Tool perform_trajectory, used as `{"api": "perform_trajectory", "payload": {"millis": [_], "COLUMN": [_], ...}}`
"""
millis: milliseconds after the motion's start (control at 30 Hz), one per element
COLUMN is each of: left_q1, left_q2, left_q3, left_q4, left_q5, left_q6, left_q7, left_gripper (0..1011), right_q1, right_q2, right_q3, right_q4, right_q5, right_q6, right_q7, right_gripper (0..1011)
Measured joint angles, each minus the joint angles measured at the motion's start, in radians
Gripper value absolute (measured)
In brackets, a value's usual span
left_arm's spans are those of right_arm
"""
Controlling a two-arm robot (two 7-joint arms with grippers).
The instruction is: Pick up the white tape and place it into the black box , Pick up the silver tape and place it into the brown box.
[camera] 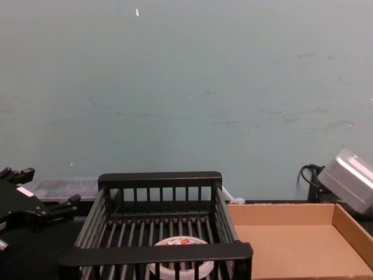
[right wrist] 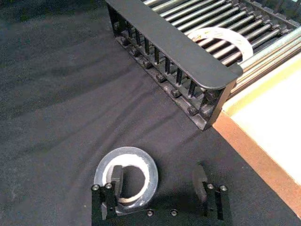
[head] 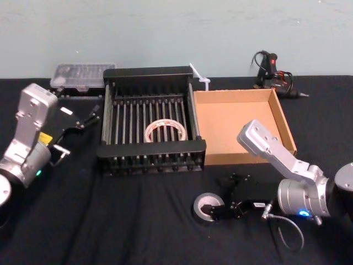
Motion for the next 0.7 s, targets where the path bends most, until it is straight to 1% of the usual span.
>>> {"api": "perform_trajectory", "payload": {"millis": [33, 67, 100, 133, 200, 233, 300, 333, 400, 500, 533, 600, 633, 700], "left_q1": [0.0, 0.0, 0.0, 0.0, 0.0, 0.0, 0.0, 0.0, 0.0, 0.0, 0.0, 0.0, 0.0, 0.0], "left_q2": [0.0, 0.0, 0.0, 0.0, 0.0, 0.0, 0.0, 0.0, 0.0, 0.0, 0.0, 0.0, 0.0, 0.0], "left_q3": [0.0, 0.0, 0.0, 0.0, 0.0, 0.0, 0.0, 0.0, 0.0, 0.0, 0.0, 0.0, 0.0, 0.0], "left_q4": [0.0, 0.0, 0.0, 0.0, 0.0, 0.0, 0.0, 0.0, 0.0, 0.0, 0.0, 0.0, 0.0, 0.0], "left_q5": [0.0, 0.0, 0.0, 0.0, 0.0, 0.0, 0.0, 0.0, 0.0, 0.0, 0.0, 0.0, 0.0, 0.0], "left_q6": [0.0, 0.0, 0.0, 0.0, 0.0, 0.0, 0.0, 0.0, 0.0, 0.0, 0.0, 0.0, 0.0, 0.0], "left_q7": [0.0, 0.0, 0.0, 0.0, 0.0, 0.0, 0.0, 0.0, 0.0, 0.0, 0.0, 0.0, 0.0, 0.0], "left_gripper": [1001, 1001, 1001, 1001, 1001, 1002, 1001, 1001, 1001, 1001, 1001, 1001, 1001, 1001], "right_q1": [0.0, 0.0, 0.0, 0.0, 0.0, -0.001, -0.001, -0.001, -0.001, -0.001, -0.001, -0.001, -0.001, -0.001], "right_q2": [0.0, 0.0, 0.0, 0.0, 0.0, 0.0, 0.0, 0.0, 0.0, 0.0, 0.0, 0.0, 0.0, 0.0], "right_q3": [0.0, 0.0, 0.0, 0.0, 0.0, 0.0, 0.001, 0.001, 0.001, 0.001, 0.001, 0.001, 0.001, 0.001], "right_q4": [0.0, 0.0, 0.0, 0.0, 0.0, -0.001, -0.001, -0.001, -0.001, -0.001, -0.001, -0.001, -0.001, -0.001], "right_q5": [0.0, 0.0, 0.0, 0.0, 0.0, 0.0, 0.0, 0.0, 0.0, 0.0, 0.0, 0.0, 0.0, 0.0], "right_q6": [0.0, 0.0, 0.0, 0.0, 0.0, 0.0, 0.0, 0.0, 0.0, 0.0, 0.0, 0.0, 0.0, 0.0], "right_q7": [0.0, 0.0, 0.0, 0.0, 0.0, 0.0, 0.0, -0.001, -0.001, -0.001, -0.001, -0.001, -0.002, -0.002], "right_gripper": [931, 925, 903, 860, 824, 769, 732, 677, 634, 531, 511, 431, 416, 329]}}
